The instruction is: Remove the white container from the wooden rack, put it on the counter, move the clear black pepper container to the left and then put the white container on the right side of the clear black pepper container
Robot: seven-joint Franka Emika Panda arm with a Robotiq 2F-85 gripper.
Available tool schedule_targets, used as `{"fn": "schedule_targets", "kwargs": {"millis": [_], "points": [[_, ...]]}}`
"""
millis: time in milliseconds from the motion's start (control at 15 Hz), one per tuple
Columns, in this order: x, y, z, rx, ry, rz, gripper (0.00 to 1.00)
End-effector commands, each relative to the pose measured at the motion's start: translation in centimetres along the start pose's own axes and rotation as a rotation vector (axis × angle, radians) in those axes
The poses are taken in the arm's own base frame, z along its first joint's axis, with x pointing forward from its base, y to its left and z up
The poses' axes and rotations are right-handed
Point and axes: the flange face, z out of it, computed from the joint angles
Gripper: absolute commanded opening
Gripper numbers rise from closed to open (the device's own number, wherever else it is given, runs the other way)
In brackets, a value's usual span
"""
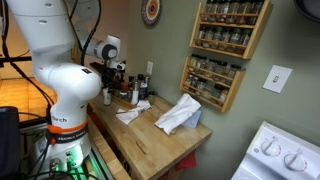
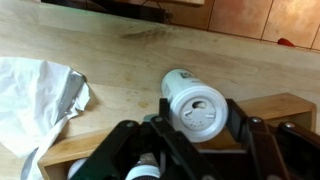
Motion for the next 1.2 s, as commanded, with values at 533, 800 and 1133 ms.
{"fn": "schedule_targets", "kwargs": {"millis": [533,800,1133], "points": [[0.3,0.3,-1.7,-0.048,0.007,-0.104,1.00],[1.8,1.6,-1.9,-0.051,0.017,-0.180,0.99],[5.2,3.7,-2.6,-0.039,0.042,-0.247,1.00]]}}
